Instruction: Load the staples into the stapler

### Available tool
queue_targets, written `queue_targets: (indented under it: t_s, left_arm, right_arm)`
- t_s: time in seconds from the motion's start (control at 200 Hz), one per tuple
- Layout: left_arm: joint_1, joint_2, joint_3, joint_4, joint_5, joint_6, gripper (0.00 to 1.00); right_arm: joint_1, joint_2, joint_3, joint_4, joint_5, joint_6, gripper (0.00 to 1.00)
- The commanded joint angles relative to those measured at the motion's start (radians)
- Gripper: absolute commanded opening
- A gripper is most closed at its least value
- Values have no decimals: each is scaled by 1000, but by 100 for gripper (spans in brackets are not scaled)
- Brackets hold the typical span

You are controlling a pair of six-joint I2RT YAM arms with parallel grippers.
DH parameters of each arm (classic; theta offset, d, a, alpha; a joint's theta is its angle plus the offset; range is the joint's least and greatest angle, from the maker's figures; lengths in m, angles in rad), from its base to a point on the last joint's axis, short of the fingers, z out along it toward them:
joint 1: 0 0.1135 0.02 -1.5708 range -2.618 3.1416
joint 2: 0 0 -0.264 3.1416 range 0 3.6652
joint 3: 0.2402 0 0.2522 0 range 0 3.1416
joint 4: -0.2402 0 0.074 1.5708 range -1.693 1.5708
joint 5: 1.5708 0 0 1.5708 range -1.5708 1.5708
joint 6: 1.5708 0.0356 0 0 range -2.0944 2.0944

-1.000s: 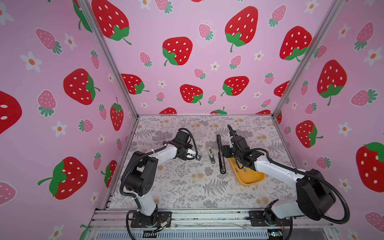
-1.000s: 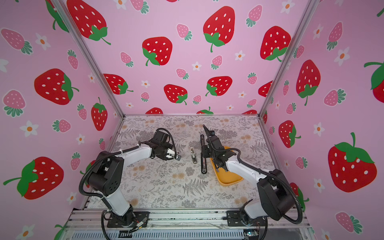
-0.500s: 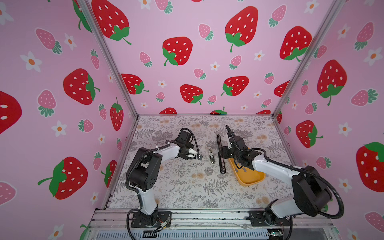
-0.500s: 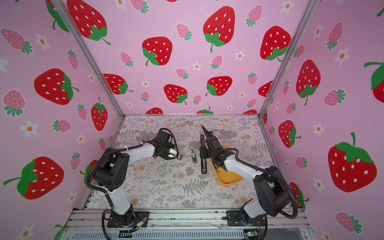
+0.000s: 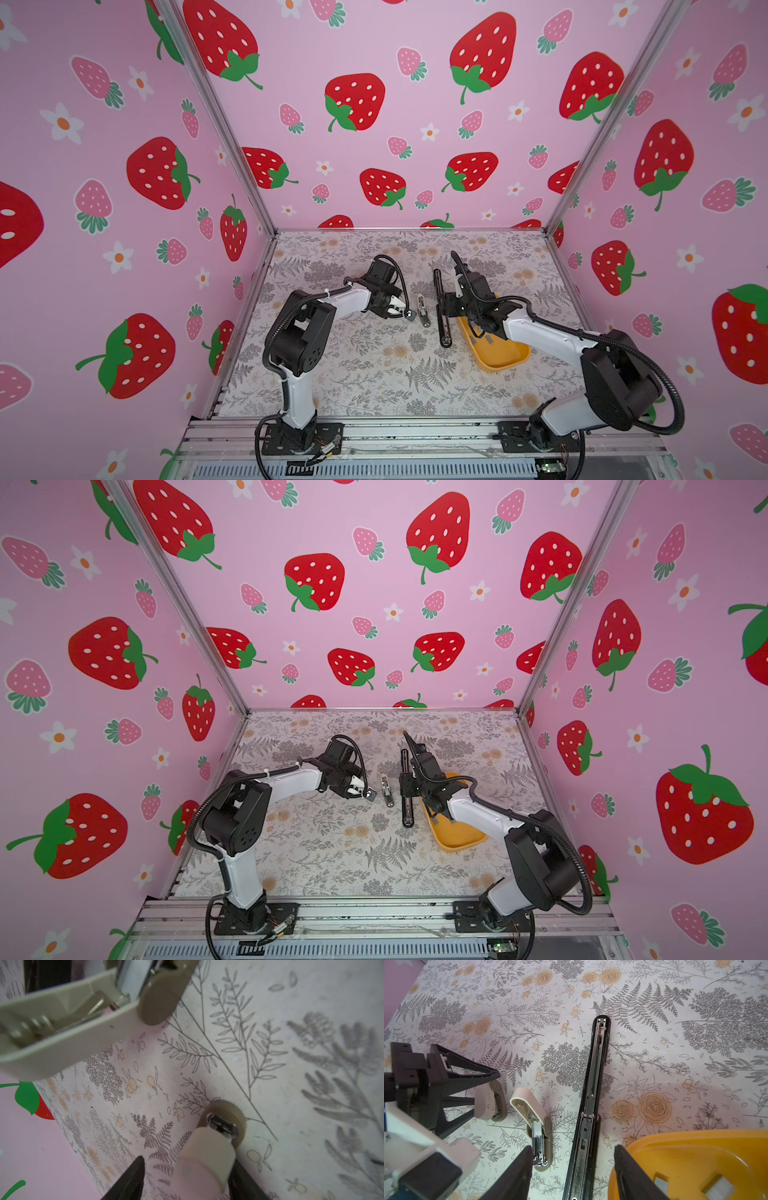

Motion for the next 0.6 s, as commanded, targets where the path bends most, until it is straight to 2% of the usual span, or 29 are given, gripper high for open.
queue_targets:
  t_s: [0.0,0.25,0.38,0.595]
  left_arm:
    - [-8,44,39,-46,23,20,64]
    - [-10,20,68,-235,103,79,63]
    - [-12,25,161,-403,167,41,64]
    - [-29,56,228,-481,147,18,56]
  right_arm:
    - [-6,-22,-14,11,10,14,64]
    - [-7,-2,-7,15,3,16,64]
    - [-6,2,-2,14,-2,15,65]
    - [-7,-12,-7,12,4,14,65]
